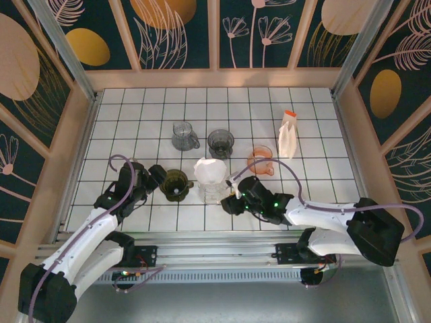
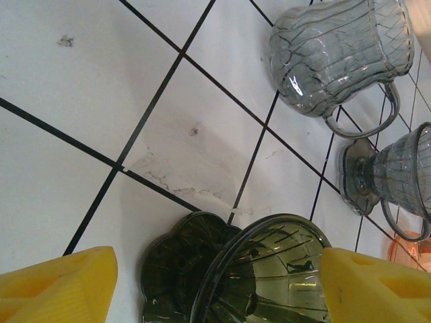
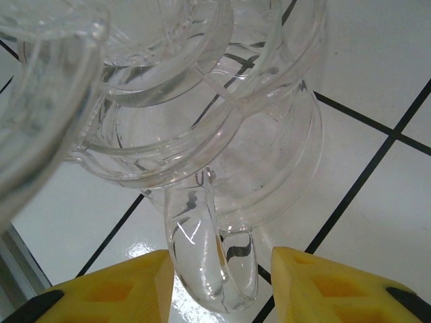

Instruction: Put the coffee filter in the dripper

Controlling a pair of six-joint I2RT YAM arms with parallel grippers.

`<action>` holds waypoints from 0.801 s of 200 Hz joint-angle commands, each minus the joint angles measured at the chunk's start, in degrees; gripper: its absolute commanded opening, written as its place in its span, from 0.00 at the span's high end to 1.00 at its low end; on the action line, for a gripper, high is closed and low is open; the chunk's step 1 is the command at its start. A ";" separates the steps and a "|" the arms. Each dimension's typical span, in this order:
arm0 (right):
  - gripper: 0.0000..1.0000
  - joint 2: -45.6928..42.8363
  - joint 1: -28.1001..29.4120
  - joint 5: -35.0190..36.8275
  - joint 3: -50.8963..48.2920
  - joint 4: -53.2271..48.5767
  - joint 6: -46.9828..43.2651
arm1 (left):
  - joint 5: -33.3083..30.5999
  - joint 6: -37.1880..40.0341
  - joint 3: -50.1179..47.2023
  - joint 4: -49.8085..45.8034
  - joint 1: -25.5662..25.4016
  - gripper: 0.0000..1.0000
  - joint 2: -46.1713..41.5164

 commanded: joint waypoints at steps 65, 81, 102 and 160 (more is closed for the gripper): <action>0.65 4.09 0.64 3.46 3.57 3.51 -3.56 | -0.13 1.72 2.85 -2.16 0.52 0.21 -1.65; 0.66 4.59 0.65 3.63 3.83 3.69 -3.84 | -0.17 1.68 2.92 -2.33 0.47 0.21 -1.96; 0.68 5.31 0.65 4.07 4.16 4.09 -4.07 | -0.31 1.97 3.55 -2.93 0.52 0.21 -2.18; 0.73 7.78 0.63 5.17 6.10 4.66 -5.53 | -2.71 3.29 6.75 -6.45 0.52 0.21 -3.00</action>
